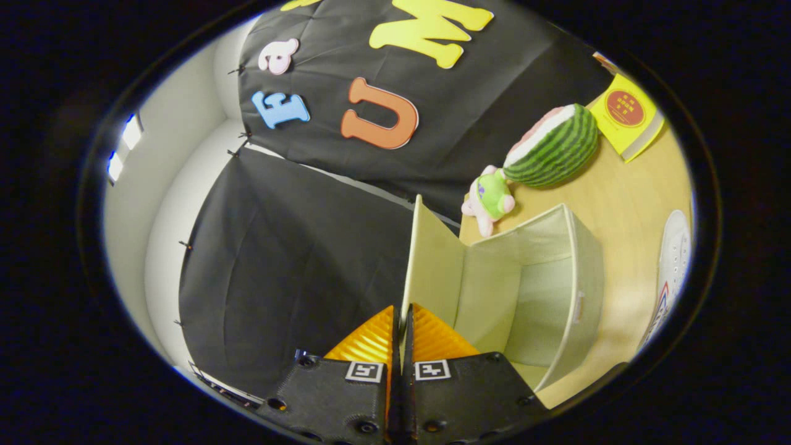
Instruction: Open the storage box then place both shoes into the box .Put the left shoe in first, then the right shoe, with the right side of both shoes facing outward in a uniform manner.
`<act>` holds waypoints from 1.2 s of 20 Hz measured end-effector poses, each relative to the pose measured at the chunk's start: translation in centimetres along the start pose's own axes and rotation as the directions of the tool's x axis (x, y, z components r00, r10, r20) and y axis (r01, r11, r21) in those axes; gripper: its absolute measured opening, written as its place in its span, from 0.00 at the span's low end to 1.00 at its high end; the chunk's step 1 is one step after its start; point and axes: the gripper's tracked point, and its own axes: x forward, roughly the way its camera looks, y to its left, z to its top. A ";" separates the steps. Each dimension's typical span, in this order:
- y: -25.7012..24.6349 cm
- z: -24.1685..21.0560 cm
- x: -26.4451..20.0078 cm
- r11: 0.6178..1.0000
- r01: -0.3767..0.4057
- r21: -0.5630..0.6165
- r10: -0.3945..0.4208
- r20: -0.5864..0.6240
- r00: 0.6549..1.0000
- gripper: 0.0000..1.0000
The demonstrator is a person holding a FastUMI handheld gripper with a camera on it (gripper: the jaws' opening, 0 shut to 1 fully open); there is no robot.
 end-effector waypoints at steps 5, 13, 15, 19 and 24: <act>4.8 -2.9 4.8 0.998 -0.037 -0.051 0.040 0.042 0.998 0.06; 9.0 -8.3 8.3 0.939 -0.038 -0.342 0.034 -0.018 0.999 0.88; 8.9 -8.6 7.4 0.924 -0.004 -0.382 0.002 -0.006 1.000 1.00; 6.7 -7.5 3.6 0.902 0.091 -0.423 -0.080 0.043 0.996 1.00; 0.7 -4.6 -3.1 0.872 0.285 -0.397 -0.261 0.114 0.959 1.00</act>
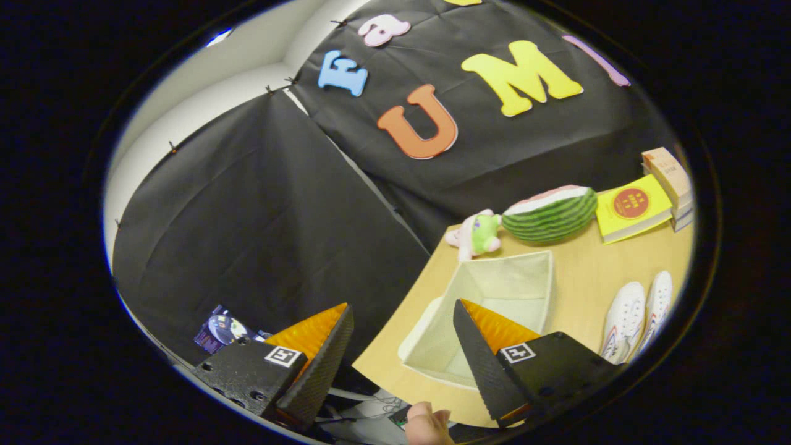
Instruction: Open the storage box then place both shoes into the box .Put the left shoe in first, then the right shoe, with the right side of both shoes facing outward in a uniform manner.
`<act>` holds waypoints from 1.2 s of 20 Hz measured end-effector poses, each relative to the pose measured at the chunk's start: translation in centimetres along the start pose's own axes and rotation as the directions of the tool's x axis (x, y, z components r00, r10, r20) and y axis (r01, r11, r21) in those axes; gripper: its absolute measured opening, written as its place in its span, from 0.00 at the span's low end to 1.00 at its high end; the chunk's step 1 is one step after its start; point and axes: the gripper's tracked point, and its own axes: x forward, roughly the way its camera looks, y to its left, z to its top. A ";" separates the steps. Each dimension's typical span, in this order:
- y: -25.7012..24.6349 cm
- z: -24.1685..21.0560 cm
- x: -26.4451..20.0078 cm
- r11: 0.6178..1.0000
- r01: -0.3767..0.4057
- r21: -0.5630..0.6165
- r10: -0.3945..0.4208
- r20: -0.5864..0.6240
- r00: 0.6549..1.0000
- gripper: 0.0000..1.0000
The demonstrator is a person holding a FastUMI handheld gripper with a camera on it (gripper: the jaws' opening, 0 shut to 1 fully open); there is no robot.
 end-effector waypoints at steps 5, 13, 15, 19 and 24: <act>-8.5 -1.1 -3.7 0.985 0.174 -0.002 -0.174 -0.038 0.984 1.00; -26.3 -8.8 -7.1 0.803 0.548 -0.232 -0.595 -0.290 0.749 1.00; -29.5 -10.3 -7.2 0.773 0.589 -0.236 -0.634 -0.339 0.695 1.00; -33.4 -12.1 -7.5 0.734 0.651 -0.193 -0.662 -0.418 0.622 1.00; -36.1 -13.4 -7.0 0.739 0.655 -0.155 -0.625 -0.519 0.583 0.78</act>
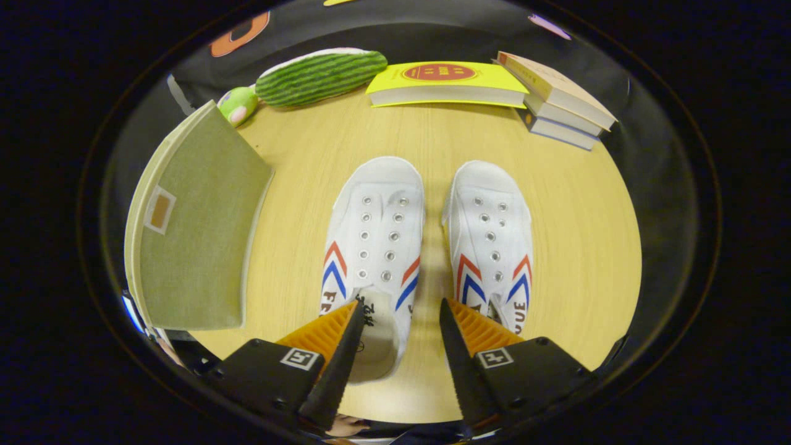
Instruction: Open the storage box then place both shoes into the box .Put the left shoe in first, then the right shoe, with the right side of both shoes facing outward in a uniform manner.
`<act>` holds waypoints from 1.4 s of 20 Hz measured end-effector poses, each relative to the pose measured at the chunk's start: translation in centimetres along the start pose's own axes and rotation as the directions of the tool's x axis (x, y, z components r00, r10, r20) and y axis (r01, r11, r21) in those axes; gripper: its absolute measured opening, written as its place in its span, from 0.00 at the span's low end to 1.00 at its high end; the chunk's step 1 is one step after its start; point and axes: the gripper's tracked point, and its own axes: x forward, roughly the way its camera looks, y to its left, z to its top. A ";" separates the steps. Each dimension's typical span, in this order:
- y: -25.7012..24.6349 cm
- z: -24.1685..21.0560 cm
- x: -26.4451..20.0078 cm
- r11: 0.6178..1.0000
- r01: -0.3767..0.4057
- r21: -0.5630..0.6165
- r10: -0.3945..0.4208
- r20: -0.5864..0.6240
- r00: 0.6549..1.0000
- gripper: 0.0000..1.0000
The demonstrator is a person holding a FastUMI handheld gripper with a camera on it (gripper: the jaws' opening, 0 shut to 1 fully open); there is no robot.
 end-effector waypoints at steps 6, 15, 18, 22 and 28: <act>0.7 0.9 1.2 0.995 -0.059 0.082 0.060 -0.016 0.998 0.06; 4.2 3.2 -8.3 0.968 -0.178 0.176 0.156 0.129 0.979 0.06; 5.9 4.6 -12.8 0.963 -0.205 0.172 0.170 0.199 0.965 0.06; 9.5 5.8 -17.9 0.961 -0.228 0.154 0.181 0.269 0.946 0.05; 17.8 6.7 -21.8 0.946 -0.308 0.102 0.248 0.387 0.888 0.06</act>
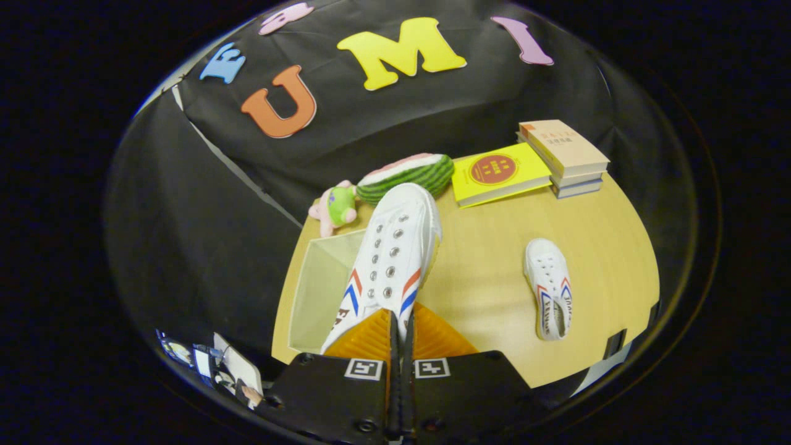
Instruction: Open the storage box then place both shoes into the box .Put the left shoe in first, then the right shoe, with the right side of both shoes facing outward in a uniform manner.
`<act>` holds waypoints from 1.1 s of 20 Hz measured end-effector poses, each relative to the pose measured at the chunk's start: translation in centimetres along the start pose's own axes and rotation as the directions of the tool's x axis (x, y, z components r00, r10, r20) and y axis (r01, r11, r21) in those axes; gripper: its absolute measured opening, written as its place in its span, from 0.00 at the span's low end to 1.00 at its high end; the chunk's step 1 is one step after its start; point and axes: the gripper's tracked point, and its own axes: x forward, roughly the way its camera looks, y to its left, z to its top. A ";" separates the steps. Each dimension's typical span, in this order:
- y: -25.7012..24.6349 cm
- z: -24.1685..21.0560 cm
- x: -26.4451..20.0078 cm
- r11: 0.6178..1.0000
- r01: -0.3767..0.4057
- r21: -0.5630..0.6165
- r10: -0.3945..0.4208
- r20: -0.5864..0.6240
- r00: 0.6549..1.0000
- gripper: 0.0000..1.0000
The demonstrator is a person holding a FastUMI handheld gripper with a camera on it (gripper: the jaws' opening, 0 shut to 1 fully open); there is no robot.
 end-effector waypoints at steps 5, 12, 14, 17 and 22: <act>6.7 -1.7 3.0 0.996 -0.086 0.001 0.086 0.029 0.996 0.06; 10.5 -5.0 9.9 0.994 -0.080 0.068 0.078 0.030 0.997 0.05; 10.9 -5.7 11.5 0.995 -0.074 0.069 0.072 0.029 0.997 0.05; 11.7 -6.7 13.5 0.996 -0.079 0.044 0.078 0.025 0.997 0.05; 11.8 -8.0 15.6 0.997 -0.071 0.025 0.070 0.012 0.997 0.06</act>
